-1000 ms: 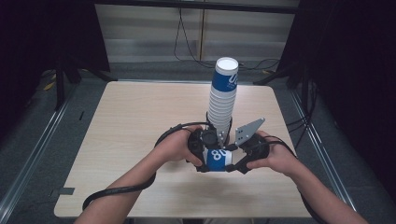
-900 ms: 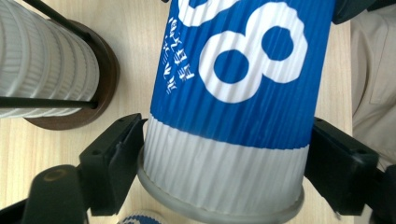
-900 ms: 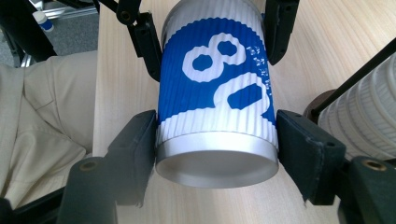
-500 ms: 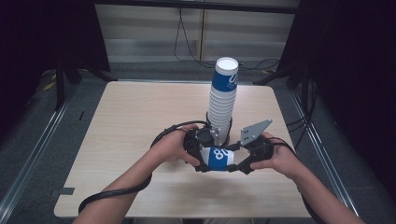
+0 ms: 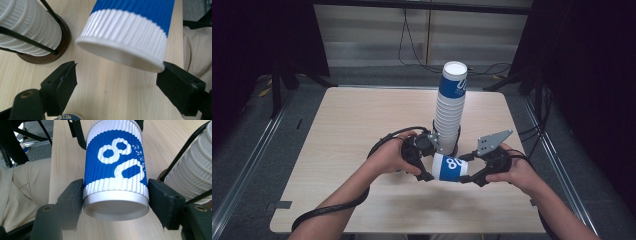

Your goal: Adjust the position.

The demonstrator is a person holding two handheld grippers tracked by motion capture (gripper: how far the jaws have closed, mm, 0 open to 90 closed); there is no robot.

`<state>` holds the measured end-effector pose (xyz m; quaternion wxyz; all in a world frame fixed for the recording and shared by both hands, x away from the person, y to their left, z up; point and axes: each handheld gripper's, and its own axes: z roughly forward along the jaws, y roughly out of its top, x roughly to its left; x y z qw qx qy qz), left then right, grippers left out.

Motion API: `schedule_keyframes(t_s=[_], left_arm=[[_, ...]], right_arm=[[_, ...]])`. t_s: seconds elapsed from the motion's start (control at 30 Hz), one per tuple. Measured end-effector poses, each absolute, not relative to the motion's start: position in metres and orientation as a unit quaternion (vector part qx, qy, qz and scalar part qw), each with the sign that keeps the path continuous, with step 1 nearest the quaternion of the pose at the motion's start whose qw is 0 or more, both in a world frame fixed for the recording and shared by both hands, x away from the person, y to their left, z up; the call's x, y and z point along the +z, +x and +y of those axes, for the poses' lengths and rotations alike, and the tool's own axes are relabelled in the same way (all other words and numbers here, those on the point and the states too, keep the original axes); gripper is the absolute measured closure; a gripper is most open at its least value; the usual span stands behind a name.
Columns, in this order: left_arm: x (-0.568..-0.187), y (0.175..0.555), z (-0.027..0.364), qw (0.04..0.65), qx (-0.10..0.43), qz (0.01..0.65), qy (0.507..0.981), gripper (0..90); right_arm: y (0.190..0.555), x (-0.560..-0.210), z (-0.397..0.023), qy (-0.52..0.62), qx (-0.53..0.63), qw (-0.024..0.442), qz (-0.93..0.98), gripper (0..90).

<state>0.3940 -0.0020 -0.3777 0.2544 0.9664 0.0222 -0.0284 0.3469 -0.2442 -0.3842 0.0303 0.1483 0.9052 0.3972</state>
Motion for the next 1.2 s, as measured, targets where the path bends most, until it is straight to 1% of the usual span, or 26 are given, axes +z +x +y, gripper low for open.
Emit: schedule_keyframes(t_s=[0.4, 0.67, 1.2], left_arm=[[-0.377, 0.397, 0.008, 0.289, -0.029, 0.055, 0.955, 17.4], [-0.375, 0.397, 0.01, 0.306, -0.018, 0.06, 0.95, 17.3], [-0.375, 0.401, 0.014, 0.32, -0.016, 0.081, 0.944, 16.8]], right_arm=[[0.346, -0.388, -0.258, 0.168, 0.41, 0.039, 0.896, 30.9], [0.347, -0.38, -0.271, 0.189, 0.441, 0.054, 0.876, 30.8], [0.348, -0.38, -0.272, 0.191, 0.457, 0.051, 0.867, 30.8]])
